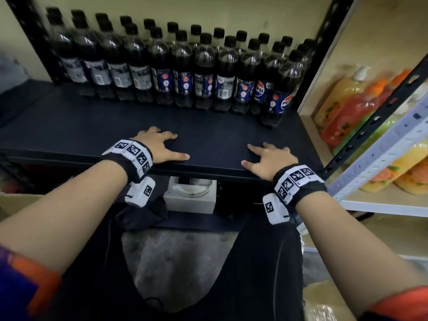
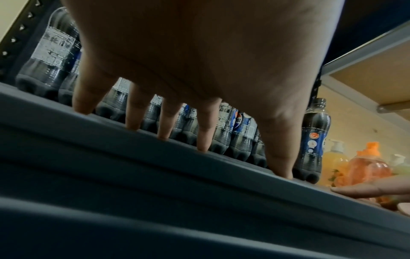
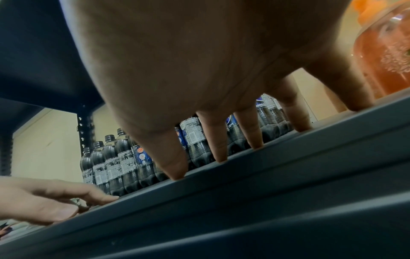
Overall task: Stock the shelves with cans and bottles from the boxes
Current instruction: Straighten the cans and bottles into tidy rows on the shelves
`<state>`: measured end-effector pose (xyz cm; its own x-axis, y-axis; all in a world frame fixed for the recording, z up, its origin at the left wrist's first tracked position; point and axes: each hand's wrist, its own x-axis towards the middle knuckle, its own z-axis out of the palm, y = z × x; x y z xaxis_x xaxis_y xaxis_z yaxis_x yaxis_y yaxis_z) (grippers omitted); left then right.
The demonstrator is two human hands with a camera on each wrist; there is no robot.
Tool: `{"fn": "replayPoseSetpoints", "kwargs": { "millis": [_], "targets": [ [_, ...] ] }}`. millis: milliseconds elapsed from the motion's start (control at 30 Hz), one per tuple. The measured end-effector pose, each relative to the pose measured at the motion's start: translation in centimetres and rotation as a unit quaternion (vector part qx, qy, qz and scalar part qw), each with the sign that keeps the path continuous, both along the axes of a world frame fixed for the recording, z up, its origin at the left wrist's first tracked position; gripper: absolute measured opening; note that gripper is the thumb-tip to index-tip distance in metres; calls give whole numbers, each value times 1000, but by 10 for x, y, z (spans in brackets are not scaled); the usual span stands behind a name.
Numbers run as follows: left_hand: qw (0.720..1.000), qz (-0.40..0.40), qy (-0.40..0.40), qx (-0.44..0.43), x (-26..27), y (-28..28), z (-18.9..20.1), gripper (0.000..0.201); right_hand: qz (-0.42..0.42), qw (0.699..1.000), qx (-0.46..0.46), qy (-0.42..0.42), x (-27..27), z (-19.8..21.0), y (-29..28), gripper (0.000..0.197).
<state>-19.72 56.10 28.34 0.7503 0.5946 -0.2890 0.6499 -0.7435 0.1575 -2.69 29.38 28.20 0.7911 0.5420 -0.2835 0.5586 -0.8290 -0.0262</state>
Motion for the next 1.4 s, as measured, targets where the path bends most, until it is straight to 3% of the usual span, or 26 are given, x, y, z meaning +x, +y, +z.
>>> {"fn": "replayPoseSetpoints", "kwargs": {
  "millis": [267,500,1067,1233,1400],
  "targets": [
    [999,37,29,-12,16,-15,16,97,30,999,3,12,10,-3,3,93],
    [999,26,45,-12,25,-17,21,88,46,999,-11,3,6,14,3,79],
    [999,-40,15,-12,20,4,11,92,4,999,-31,7,11,21,31,77],
    [999,-26,27,2,22,3,11,96,14,999,-28,7,11,22,31,75],
    [998,-26,57,-2,34,-3,22,87,24,999,-23,-3,12,24,27,74]
  ]
}}
